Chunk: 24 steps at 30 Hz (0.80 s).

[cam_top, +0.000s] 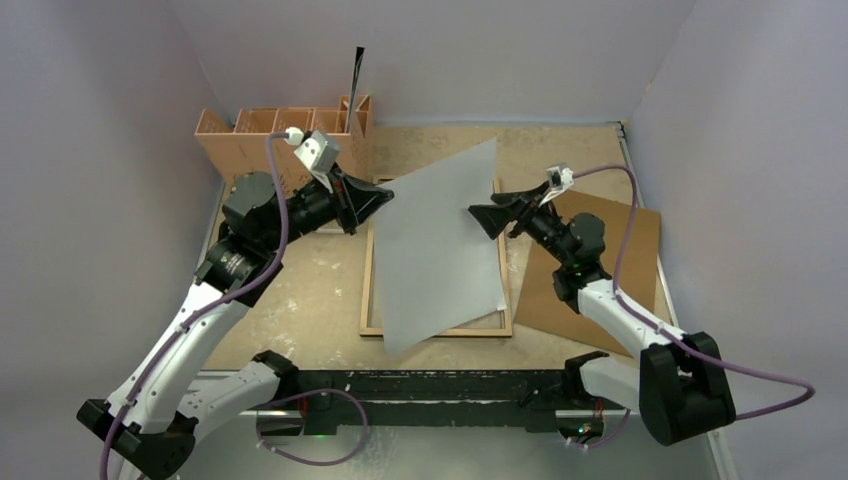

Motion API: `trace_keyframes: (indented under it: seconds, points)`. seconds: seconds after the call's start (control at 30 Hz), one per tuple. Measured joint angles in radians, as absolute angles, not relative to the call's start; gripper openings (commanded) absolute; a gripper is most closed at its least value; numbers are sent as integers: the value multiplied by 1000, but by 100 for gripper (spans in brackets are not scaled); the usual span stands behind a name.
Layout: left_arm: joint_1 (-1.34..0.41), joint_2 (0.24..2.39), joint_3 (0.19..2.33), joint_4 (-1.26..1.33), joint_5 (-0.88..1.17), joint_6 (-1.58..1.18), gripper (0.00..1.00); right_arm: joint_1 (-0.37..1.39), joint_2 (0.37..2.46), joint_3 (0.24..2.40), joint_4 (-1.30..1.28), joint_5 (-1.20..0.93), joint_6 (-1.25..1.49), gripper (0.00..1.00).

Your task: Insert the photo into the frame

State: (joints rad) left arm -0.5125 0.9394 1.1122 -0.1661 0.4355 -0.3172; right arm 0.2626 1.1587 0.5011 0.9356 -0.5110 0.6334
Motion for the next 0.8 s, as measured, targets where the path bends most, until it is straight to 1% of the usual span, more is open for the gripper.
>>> trace_keyframes:
  seconds: [0.13,0.3,0.47,0.6,0.8]
  points:
    - [-513,930,1145,-163,452,-331,0,263,1106,493,918,-455,637,99]
    - [-513,929,1159,-145,472,-353,0,260,1115,493,927,-443,637,99]
    - [-513,931,1179,-136,501,-356,0,249,1187,493,977,-543,634,96]
    - [-513,929,1194,-126,540,-355,0,246,1214,494,1000,-649,619,96]
    - [-513,916,1200,-136,589,-328,0,247,1193,522,968,-663,569,99]
